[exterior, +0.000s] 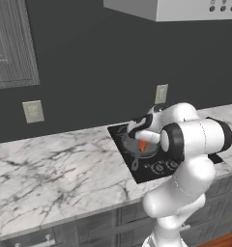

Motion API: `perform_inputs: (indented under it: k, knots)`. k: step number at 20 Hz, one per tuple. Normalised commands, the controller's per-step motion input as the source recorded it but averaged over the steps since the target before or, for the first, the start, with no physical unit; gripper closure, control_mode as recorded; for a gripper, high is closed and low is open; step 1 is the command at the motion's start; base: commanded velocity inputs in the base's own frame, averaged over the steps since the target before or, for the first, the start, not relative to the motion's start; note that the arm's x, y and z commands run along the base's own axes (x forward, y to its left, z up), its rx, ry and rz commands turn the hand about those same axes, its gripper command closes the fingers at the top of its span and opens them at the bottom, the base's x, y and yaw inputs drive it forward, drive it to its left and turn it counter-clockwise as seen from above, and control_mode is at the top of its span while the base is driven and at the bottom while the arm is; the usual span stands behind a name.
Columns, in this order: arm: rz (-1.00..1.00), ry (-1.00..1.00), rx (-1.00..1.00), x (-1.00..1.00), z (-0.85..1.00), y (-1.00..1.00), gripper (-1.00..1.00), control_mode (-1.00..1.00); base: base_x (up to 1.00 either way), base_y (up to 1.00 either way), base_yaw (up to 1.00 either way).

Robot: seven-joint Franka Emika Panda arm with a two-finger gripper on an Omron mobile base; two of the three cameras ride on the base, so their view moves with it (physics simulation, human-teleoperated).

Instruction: Place both pans onto different burners. Then place the sweet potato and the chicken drumstick on different pans.

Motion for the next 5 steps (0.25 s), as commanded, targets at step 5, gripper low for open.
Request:
perform_inputs:
  k: [5]
  knots:
    - [0.03, -0.10, 0.00, -0.35, 0.85, -0.17, -1.00, -1.00, 0.00, 0.00, 0.00]
